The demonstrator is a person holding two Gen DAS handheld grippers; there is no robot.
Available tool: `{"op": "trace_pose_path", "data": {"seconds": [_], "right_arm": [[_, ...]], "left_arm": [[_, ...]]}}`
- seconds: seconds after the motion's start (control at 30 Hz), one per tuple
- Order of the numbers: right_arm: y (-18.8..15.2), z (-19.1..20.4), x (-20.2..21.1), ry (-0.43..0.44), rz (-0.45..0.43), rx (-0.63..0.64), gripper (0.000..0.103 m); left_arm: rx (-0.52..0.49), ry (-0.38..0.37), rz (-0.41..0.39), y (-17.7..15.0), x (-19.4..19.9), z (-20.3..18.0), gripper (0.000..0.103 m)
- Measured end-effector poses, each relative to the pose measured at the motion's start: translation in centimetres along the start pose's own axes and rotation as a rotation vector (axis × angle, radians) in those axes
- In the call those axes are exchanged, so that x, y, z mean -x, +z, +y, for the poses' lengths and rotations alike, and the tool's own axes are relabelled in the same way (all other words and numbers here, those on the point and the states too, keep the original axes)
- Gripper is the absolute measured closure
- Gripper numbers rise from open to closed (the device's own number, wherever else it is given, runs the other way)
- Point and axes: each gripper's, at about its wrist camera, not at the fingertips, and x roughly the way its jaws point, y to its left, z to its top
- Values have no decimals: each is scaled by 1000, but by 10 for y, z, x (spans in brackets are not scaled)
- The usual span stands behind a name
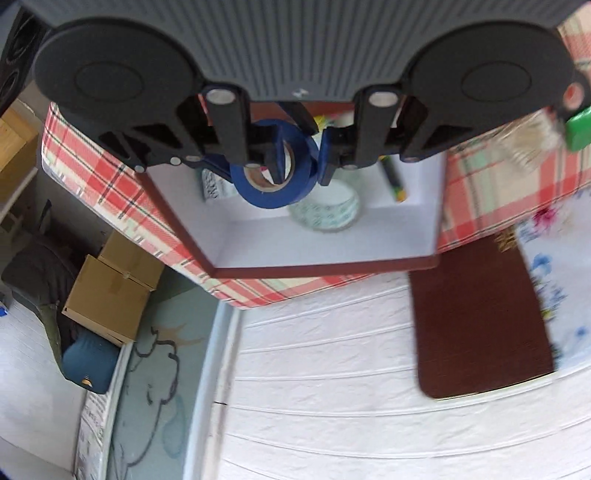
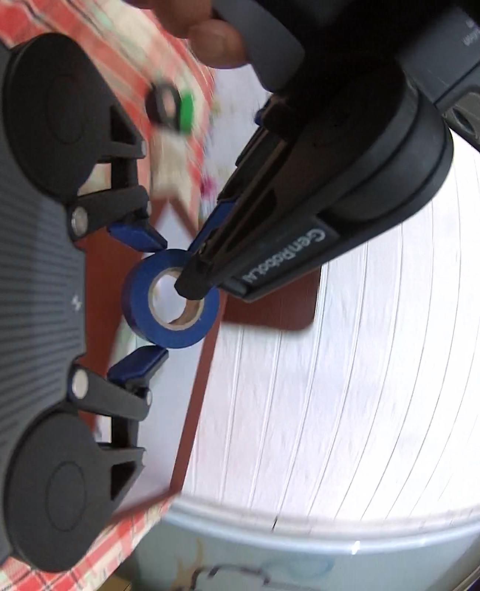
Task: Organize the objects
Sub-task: 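Place the blue tape roll into the brown box and release, then move the open left tool back over the table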
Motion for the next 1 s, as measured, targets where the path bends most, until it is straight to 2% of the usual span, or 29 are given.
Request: {"op": "trace_pose_path", "data": {"seconds": [0.07, 0.1, 0.17, 0.33, 0.5, 0.53, 0.63, 0.73, 0.83, 0.9, 0.93, 0.97, 1.0], "right_arm": [[-2, -17, -12, -48, 13, -5, 45], [-5, -24, -20, -82, 28, -2, 44], [-10, -34, -31, -159, 54, -14, 37], [-16, -43, -16, -145, 16, -70, 33], [-21, -27, 6, -110, -22, -90, 31], [-22, -22, 9, -93, -19, -84, 27], [-26, 5, 12, -25, -7, -40, 26], [-29, 44, 5, 83, 75, -7, 26], [-32, 75, -11, 210, 182, 9, 26], [-36, 99, -16, 270, 248, 38, 27], [-37, 109, -19, 294, 270, 53, 28], [-38, 121, -20, 318, 287, 69, 28], [-37, 132, -26, 337, 299, 80, 29]], "left_arm": [[-6, -10, 10, 7, -22, -11, 76], [-9, 2, 19, 9, -31, -15, 70], [-17, 47, 32, 7, -39, -20, 69], [-9, 97, -18, -11, -13, 0, 65], [57, 230, -61, -49, 35, 54, 58], [78, 267, -58, -61, 44, 68, 56], [124, 417, -16, -97, 59, 113, 55], [182, 590, 52, -135, 69, 160, 54], [252, 746, 78, -170, 83, 207, 46], [305, 820, 84, -191, 88, 236, 45], [340, 841, 79, -203, 90, 249, 35], [375, 840, 4, -216, 98, 257, 27], [423, 813, -45, -226, 104, 263, 23]]}}
